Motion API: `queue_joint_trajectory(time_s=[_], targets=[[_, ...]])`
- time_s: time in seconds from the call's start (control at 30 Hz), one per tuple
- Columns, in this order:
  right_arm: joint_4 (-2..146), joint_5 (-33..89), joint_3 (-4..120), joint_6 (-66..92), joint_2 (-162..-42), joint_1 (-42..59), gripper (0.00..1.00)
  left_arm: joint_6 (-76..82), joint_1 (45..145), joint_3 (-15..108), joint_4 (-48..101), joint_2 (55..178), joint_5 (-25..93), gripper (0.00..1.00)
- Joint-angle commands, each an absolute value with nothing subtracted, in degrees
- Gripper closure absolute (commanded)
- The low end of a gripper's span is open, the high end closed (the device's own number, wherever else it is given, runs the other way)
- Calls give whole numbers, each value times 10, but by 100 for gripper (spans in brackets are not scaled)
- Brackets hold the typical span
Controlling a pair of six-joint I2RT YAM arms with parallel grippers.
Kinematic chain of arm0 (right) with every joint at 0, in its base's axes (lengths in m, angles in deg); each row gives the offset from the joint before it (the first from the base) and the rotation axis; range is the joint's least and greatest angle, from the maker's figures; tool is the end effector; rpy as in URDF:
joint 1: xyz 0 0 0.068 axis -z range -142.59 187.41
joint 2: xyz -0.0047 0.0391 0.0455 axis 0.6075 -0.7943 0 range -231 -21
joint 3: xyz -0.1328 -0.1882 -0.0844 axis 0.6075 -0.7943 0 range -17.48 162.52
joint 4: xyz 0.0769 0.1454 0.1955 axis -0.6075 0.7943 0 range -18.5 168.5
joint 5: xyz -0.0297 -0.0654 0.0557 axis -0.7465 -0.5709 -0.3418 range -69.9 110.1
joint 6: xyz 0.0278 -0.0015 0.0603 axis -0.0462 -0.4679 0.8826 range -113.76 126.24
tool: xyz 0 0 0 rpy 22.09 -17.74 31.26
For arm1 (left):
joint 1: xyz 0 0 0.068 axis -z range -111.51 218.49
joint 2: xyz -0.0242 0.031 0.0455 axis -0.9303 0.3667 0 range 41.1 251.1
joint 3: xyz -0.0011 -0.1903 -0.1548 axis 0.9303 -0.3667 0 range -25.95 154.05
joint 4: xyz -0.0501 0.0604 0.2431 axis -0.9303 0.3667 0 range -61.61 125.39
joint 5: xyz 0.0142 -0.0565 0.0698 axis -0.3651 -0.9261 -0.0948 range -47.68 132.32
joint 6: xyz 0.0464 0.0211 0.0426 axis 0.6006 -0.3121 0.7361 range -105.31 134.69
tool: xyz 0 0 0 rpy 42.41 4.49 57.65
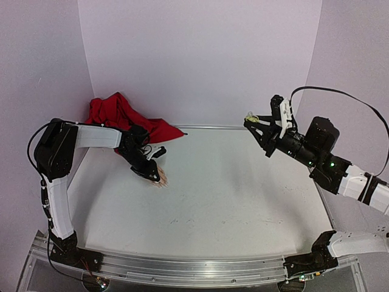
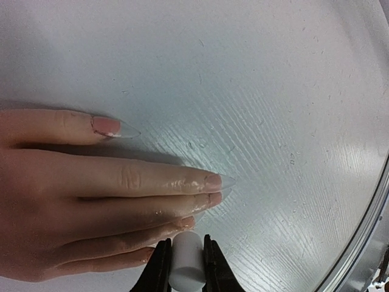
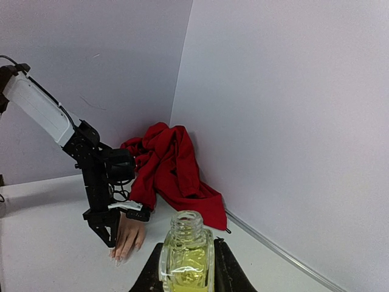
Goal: Paint the nails
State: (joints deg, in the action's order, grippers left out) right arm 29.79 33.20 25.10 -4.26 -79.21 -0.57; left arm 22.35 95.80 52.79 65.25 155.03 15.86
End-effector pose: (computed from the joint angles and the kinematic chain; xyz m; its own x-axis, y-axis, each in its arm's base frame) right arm 0.1932 0.1660 0.3622 0.4792 0.1490 -0.8649 -0.6840 0.6810 -0.2616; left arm 0.3290 -0.1963 0.1250 -0.7667 0.5303 -0.3619 0.6407 0.6677 -0.3790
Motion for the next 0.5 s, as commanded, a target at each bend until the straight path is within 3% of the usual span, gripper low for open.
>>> queue_joint_trajectory(time_s=[0.0,0.47], targets=[[255,343,260,-45,-791,-8,100,225,955,554,635,1550,143,100],[255,344,261,-44,-792,-7,100,217,956,558,632,1554,127,100]])
